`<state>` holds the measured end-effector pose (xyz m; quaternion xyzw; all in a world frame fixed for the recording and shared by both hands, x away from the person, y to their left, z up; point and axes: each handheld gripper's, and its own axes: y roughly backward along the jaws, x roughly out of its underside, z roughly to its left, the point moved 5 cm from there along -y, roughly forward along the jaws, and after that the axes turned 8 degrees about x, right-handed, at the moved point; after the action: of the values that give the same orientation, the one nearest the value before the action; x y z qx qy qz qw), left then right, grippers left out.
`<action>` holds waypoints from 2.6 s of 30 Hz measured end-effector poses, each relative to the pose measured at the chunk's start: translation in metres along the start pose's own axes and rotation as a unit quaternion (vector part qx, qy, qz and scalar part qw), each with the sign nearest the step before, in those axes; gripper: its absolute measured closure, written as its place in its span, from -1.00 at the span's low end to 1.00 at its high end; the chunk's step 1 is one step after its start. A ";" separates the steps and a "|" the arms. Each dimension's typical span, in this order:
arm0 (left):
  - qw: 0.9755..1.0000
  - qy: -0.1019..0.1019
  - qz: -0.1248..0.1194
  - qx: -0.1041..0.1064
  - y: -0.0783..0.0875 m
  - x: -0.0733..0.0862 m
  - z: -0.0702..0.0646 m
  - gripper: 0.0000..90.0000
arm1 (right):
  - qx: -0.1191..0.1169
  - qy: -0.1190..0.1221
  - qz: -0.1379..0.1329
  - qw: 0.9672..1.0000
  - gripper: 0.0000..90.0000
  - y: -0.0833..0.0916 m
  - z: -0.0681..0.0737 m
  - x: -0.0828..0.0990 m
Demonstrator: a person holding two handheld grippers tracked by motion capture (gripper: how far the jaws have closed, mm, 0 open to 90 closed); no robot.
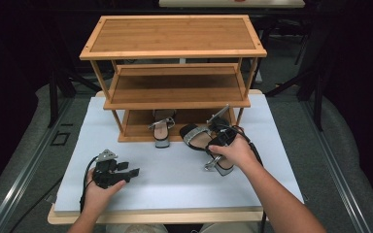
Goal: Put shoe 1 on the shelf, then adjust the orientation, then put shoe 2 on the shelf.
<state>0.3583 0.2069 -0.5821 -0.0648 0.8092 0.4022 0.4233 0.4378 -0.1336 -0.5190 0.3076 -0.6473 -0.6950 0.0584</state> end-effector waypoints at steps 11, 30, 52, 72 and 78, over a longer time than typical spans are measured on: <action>1.000 0.004 -0.003 0.001 0.000 0.000 -0.001 -0.13 | -0.016 0.034 -0.073 0.997 -0.13 0.065 -0.012 0.023; 1.000 0.018 -0.015 -0.001 0.006 0.000 0.007 -0.13 | -0.034 0.059 -0.047 0.997 -0.21 0.026 -0.019 0.099; 0.999 0.025 -0.019 0.002 0.005 0.000 0.010 -0.13 | -0.039 0.055 -0.067 0.995 -0.01 -0.008 -0.007 0.102; 0.999 0.027 -0.016 0.007 0.004 -0.001 0.009 -0.13 | -0.066 0.113 -0.107 0.986 -0.27 -0.025 0.037 0.086; 0.999 0.027 -0.017 0.009 0.006 0.000 0.010 -0.13 | -0.055 0.116 -0.112 0.985 -0.40 -0.033 0.043 0.077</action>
<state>0.3623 0.2175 -0.5816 -0.0855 0.8226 0.3858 0.4089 0.3645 -0.1282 -0.5786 0.4533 -0.5583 -0.6912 0.0715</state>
